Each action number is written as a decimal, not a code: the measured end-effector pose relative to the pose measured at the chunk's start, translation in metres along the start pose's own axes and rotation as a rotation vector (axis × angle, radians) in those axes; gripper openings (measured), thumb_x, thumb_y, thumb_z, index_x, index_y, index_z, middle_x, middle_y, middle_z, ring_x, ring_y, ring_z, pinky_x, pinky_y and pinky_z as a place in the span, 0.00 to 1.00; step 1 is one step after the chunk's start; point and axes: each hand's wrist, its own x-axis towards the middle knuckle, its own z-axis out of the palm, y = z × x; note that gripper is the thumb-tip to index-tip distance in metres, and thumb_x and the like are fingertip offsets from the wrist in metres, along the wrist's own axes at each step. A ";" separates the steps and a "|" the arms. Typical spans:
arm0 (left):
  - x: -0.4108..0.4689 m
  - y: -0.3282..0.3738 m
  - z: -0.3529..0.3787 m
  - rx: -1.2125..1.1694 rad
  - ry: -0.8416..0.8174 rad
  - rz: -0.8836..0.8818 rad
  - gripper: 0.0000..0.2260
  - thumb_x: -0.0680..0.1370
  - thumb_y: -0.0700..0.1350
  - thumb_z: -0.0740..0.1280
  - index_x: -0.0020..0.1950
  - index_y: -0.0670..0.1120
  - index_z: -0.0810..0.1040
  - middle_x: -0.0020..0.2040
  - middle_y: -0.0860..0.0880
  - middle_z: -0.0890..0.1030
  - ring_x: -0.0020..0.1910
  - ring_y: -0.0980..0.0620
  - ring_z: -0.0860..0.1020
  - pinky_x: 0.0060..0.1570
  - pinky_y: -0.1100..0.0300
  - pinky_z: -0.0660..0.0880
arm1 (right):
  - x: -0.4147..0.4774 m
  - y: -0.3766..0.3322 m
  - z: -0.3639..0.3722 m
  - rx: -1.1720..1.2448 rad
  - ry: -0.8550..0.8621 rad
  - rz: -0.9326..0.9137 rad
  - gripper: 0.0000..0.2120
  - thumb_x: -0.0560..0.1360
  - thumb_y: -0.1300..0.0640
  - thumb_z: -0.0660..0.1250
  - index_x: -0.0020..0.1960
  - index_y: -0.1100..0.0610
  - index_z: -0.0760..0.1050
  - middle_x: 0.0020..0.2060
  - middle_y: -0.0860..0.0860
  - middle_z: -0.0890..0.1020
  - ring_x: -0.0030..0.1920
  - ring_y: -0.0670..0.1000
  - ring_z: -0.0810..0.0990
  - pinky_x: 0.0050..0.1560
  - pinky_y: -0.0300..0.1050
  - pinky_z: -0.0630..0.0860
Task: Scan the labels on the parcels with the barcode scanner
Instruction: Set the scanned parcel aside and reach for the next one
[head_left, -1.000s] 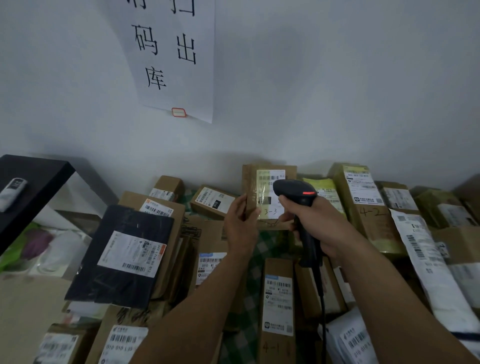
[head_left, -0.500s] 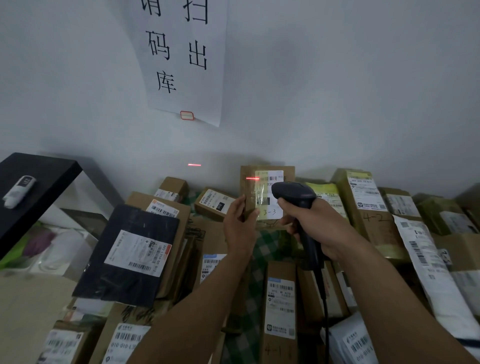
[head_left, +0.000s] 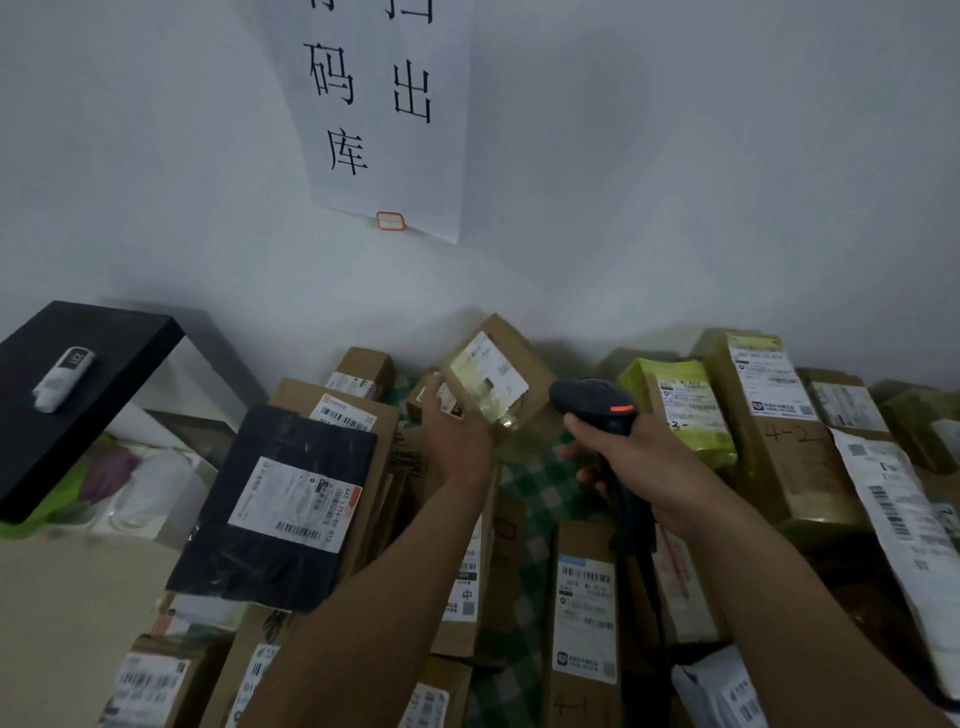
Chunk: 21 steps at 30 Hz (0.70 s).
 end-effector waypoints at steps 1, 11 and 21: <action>0.003 -0.001 0.003 0.278 -0.088 0.185 0.25 0.80 0.35 0.66 0.76 0.49 0.70 0.77 0.49 0.68 0.78 0.47 0.65 0.70 0.57 0.72 | 0.003 0.002 0.001 0.002 0.006 0.008 0.08 0.79 0.49 0.71 0.57 0.49 0.81 0.45 0.51 0.88 0.37 0.48 0.84 0.45 0.47 0.78; 0.044 -0.030 0.050 1.188 -0.802 0.399 0.49 0.67 0.69 0.75 0.81 0.57 0.55 0.82 0.44 0.41 0.80 0.35 0.37 0.74 0.28 0.50 | 0.018 0.020 -0.012 0.011 0.039 0.057 0.08 0.80 0.50 0.71 0.56 0.52 0.82 0.44 0.52 0.88 0.36 0.47 0.83 0.40 0.45 0.78; 0.029 -0.049 0.068 1.174 -0.729 0.271 0.64 0.62 0.72 0.77 0.83 0.50 0.39 0.79 0.38 0.30 0.77 0.28 0.31 0.73 0.24 0.49 | 0.022 0.028 -0.018 0.043 0.047 0.049 0.07 0.80 0.51 0.71 0.57 0.49 0.80 0.44 0.53 0.88 0.36 0.48 0.82 0.37 0.43 0.77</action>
